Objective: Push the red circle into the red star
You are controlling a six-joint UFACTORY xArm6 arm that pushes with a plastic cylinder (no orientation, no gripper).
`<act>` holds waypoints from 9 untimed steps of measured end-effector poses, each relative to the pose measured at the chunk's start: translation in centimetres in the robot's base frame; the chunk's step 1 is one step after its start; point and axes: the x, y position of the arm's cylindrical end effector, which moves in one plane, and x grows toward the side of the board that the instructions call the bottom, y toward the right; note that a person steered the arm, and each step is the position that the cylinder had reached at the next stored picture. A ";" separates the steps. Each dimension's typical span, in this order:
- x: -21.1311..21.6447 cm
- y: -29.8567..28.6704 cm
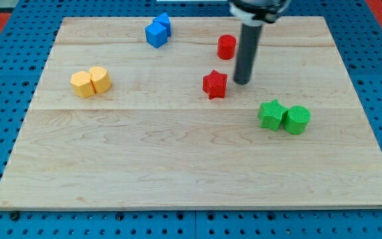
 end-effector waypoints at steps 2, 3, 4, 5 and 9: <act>-0.5 -5.8; -2.9 3.6; -9.9 4.9; -12.2 -1.2; -5.2 0.5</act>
